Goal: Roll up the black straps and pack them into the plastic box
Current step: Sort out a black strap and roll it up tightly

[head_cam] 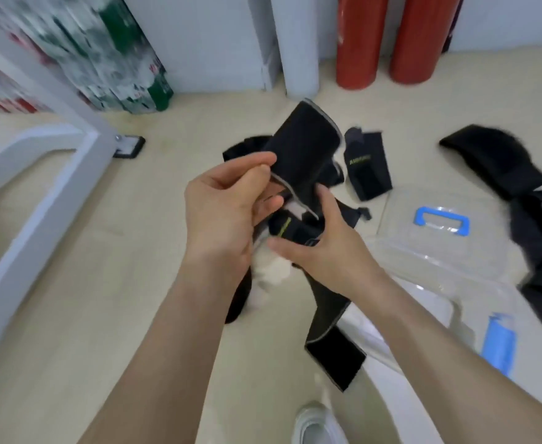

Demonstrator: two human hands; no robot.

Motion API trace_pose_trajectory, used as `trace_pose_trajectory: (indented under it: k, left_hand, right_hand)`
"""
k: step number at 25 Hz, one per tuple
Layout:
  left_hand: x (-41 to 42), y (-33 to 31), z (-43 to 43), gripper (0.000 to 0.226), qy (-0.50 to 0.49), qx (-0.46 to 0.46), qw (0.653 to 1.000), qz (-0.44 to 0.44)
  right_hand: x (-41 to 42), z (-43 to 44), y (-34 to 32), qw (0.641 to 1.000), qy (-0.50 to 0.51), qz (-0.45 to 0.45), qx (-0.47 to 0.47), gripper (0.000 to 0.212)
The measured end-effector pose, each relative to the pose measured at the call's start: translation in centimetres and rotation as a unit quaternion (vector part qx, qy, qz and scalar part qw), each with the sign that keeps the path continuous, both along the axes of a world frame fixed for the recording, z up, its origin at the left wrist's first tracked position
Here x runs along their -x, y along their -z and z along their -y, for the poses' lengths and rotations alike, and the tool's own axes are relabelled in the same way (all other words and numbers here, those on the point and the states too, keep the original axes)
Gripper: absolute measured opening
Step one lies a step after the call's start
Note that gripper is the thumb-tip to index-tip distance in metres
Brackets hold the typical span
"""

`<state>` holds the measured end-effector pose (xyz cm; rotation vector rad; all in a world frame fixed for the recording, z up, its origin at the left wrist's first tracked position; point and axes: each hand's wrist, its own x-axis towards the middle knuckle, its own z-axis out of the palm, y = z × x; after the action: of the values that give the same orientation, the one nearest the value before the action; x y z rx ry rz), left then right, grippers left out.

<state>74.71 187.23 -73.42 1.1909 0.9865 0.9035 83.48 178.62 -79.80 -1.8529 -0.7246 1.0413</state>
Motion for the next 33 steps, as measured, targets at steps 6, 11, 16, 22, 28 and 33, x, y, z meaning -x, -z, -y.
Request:
trace_pose_trajectory:
  k: [6, 11, 16, 22, 28, 33]
  left_hand:
    - [4.1, -20.2, 11.3, 0.019, 0.075, 0.027, 0.965, 0.251]
    - [6.9, -30.5, 20.5, 0.012, 0.110, 0.020, 0.934, 0.340]
    - [8.0, -35.0, 26.8, 0.007, 0.095, -0.027, 0.932, 0.348]
    - [8.9, -36.4, 30.0, 0.013, 0.142, -0.041, 0.933, 0.329]
    - [11.0, -33.9, 23.3, 0.017, -0.044, -0.051, 0.965, 0.255]
    - [12.8, -25.7, 23.6, 0.030, -0.091, -0.153, 0.980, -0.090]
  right_hand:
    - [3.7, 8.8, -13.7, 0.976, 0.037, 0.206, -0.052, 0.066]
    - [6.1, 17.2, -21.2, 0.964, 0.089, 0.241, -0.068, 0.068]
    - [6.6, 24.6, -26.9, 0.958, 0.072, 0.225, -0.160, 0.086]
    - [8.5, 28.5, -31.8, 0.962, -0.046, 0.129, -0.235, 0.048]
    - [8.4, 31.2, -34.4, 0.909, -0.026, -0.302, -0.287, 0.042]
    - [7.7, 29.0, -36.2, 0.913, 0.052, -0.288, -0.283, 0.026]
